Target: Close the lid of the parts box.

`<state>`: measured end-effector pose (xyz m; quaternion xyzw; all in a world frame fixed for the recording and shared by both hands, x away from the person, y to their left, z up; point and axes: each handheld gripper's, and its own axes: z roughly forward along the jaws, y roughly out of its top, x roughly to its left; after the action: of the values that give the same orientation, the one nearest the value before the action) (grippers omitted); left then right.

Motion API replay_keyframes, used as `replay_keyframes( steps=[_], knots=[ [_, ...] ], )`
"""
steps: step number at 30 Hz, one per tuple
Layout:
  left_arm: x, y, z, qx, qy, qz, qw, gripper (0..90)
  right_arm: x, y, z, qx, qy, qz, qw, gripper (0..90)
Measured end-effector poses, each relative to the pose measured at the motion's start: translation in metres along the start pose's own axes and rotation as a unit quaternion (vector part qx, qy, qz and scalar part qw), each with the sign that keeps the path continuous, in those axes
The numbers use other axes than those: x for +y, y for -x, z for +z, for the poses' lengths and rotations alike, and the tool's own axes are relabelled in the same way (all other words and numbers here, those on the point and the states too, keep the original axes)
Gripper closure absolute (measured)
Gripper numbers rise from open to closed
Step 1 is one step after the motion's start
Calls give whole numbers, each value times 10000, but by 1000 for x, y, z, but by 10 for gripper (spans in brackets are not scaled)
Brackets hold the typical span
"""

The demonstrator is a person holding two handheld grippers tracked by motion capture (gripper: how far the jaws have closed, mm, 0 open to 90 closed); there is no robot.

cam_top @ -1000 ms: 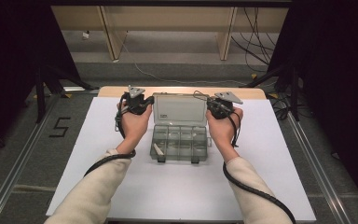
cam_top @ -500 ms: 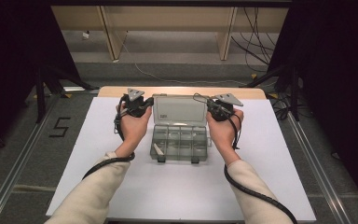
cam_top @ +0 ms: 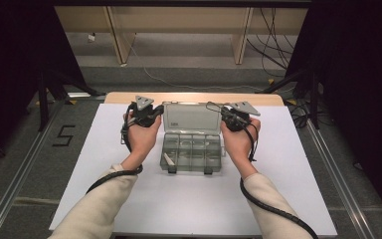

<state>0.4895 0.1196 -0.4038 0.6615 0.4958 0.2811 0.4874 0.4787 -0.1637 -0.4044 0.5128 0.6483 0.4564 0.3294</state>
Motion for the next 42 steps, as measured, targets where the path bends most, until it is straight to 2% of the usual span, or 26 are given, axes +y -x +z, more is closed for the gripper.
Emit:
replay_keyframes(
  steps=[16, 30, 33, 35, 42],
  knots=[
    [-3, 1, -6, -44, 48, 92, 9999, 887, -3, -2, -6, -15, 30, -65, 10000, 876],
    [-7, 2, -11, -56, 113, 175, 9998, 887, -8, -4, -11, 18, 174, -93, 9998, 876],
    [-8, 2, -12, -70, 132, 160, 9998, 887, -8, -5, -13, -51, 110, -161, 9998, 876],
    [-9, 2, -13, -75, 133, 173, 9997, 886, -8, -5, -14, 34, 136, -139, 9998, 876],
    [-10, 3, -16, -66, 151, 216, 9996, 887, -10, -6, -17, 35, 169, -171, 9997, 875]
  ],
)
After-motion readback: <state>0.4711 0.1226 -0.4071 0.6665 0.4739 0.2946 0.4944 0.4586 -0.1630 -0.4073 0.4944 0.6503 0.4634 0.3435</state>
